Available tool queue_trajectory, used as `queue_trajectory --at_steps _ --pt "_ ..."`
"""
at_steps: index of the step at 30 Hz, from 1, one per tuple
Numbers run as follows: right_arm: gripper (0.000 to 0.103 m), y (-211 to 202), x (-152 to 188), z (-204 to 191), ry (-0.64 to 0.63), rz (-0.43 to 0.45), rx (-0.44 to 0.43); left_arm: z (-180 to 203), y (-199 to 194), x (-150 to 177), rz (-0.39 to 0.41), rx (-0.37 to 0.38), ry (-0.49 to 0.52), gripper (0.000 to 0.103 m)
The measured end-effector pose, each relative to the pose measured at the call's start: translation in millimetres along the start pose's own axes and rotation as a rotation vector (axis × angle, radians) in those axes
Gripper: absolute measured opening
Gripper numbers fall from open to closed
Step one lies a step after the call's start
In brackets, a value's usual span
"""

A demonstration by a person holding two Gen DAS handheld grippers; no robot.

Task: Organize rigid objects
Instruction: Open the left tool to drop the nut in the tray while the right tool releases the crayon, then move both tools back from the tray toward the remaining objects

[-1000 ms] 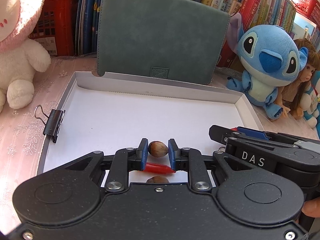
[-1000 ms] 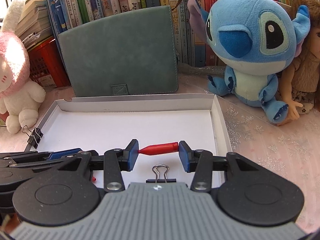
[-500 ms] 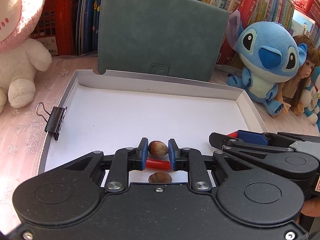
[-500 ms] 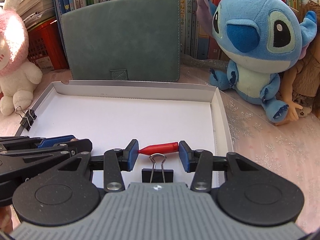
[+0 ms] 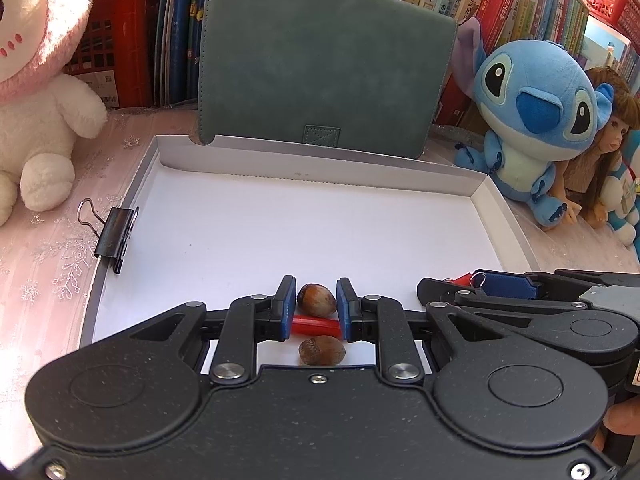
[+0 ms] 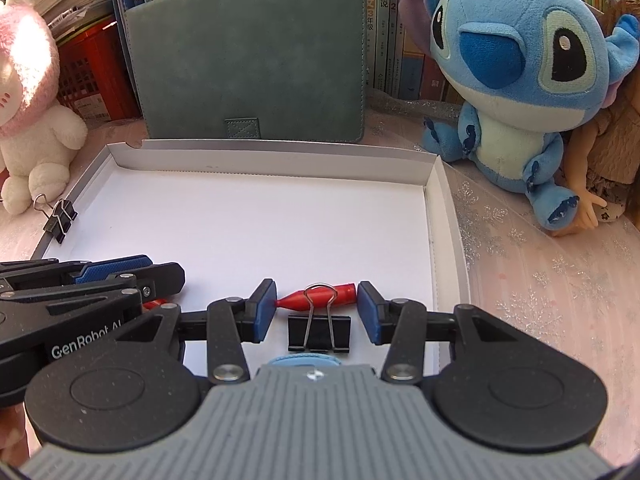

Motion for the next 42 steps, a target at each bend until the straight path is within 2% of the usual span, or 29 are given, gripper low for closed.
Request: queue_trajectory --at_steps 3,5,8,17,24,29,42 --pt "0.055 -0.7 0.8 -0.4 0.0 0.002 0.003 0.7 -0.1 0.1 0.003 -0.004 0.004 0.021" --pt "0.061 -1.1 1.1 -0.2 -0.001 0.001 0.003 1.5 -0.5 0.2 0.004 -0.002 0.006 0.024" --pt "0.062 -1.7 1.3 0.3 0.001 -0.001 0.008 1.6 -0.7 -0.1 0.004 -0.005 0.003 0.025" --pt "0.069 -11.8 1.2 7.7 0.032 0.027 0.007 -7.9 -8.6 -0.4 0.017 -0.032 -0.02 0.047" --pt "0.078 -27.4 2.2 7.5 0.003 0.053 0.011 -14.0 -28.2 3.6 0.048 -0.044 0.025 0.055" --pt "0.085 -44.5 7.8 4.0 -0.034 0.086 0.009 -14.9 -45.4 12.3 0.063 -0.058 0.064 0.059" --pt "0.089 -97.2 38.5 -12.4 -0.124 0.2 -0.04 -13.5 -100.4 54.7 0.14 -0.034 0.147 0.063"
Point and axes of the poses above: each gripper's, at about its wrist camera, not at the fingertips, and y roughly the way its jaws point, z to its right, x to its underside, the point moved 7 cm from there along y, roughly the way its jaws point, and after that the axes turned 9 degrees about -x, right-handed, at the moved point
